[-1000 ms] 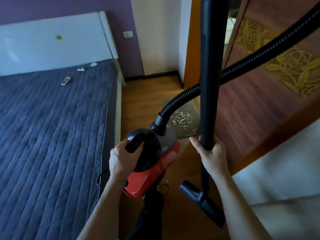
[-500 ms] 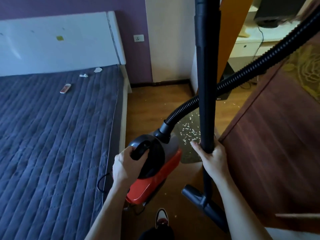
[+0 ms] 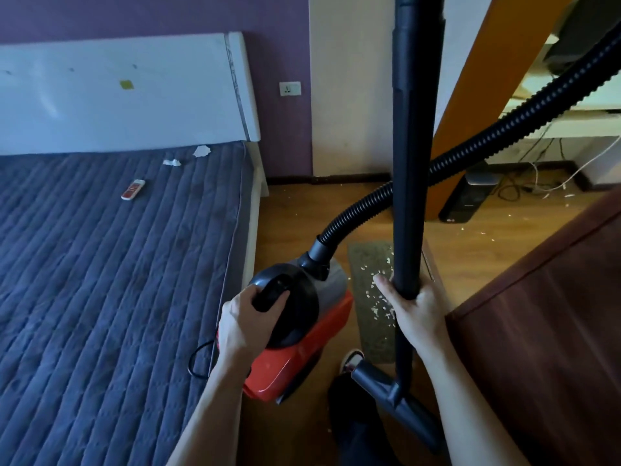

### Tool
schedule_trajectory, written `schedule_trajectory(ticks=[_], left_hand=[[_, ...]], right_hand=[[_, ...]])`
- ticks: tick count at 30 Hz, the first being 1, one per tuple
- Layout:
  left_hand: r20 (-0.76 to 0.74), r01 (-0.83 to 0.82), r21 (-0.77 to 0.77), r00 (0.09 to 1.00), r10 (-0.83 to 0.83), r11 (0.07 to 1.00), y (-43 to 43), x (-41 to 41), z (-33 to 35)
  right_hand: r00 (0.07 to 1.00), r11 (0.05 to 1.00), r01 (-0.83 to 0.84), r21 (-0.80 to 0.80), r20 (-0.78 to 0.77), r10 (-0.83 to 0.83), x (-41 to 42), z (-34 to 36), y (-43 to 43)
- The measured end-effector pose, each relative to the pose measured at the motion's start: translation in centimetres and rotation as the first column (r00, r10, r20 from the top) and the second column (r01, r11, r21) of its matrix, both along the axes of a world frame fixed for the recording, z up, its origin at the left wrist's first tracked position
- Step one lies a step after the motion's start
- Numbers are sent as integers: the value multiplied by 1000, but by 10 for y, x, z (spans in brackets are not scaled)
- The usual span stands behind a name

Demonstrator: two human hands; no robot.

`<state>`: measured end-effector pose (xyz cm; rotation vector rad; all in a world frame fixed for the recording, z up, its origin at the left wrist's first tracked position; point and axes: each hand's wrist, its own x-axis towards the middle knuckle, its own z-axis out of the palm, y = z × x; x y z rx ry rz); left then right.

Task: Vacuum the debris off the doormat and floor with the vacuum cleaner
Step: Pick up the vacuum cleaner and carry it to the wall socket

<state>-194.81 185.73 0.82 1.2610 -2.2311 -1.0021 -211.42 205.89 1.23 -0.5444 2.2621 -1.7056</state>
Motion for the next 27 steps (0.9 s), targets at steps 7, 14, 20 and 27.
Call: schedule_trajectory(ticks=[7, 14, 20, 27], left_hand=[[38, -36, -19, 999, 37, 999, -67, -104, -8], [67, -45, -37, 997, 47, 998, -133, -225, 2], [58, -94, -33, 994, 95, 995, -182, -290, 9], [81, -107, -72, 990, 113, 992, -242, -348, 6]], right_hand=[[998, 1000, -23, -12, -60, 22, -105, -4, -72], [995, 995, -97, -26, -40, 96, -245, 2, -152], [990, 993, -114, -24, -81, 112, -318, 7, -204], [989, 990, -143, 7, -37, 144, -372, -2, -263]])
